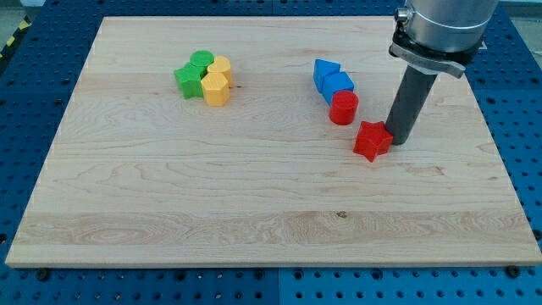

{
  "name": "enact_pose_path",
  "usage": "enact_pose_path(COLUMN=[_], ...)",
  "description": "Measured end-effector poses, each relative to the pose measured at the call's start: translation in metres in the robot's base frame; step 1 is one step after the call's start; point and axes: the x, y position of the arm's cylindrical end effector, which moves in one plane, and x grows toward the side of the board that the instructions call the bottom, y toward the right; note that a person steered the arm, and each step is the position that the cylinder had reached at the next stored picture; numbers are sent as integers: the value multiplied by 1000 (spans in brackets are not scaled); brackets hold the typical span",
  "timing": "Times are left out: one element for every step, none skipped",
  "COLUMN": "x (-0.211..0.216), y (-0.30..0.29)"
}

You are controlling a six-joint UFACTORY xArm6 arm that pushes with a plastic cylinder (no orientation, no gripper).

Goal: Slide the blue cube right a bit

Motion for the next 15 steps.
enact_pose_path(x=[1,2,2,-5,-35,-82,-130,-170,-183,-183,-156,-121,-119,-104,-89], y=[-15,-26,-26,-9,1,2,1,-27,-92,-147,-167,-167,-167,-157,-139])
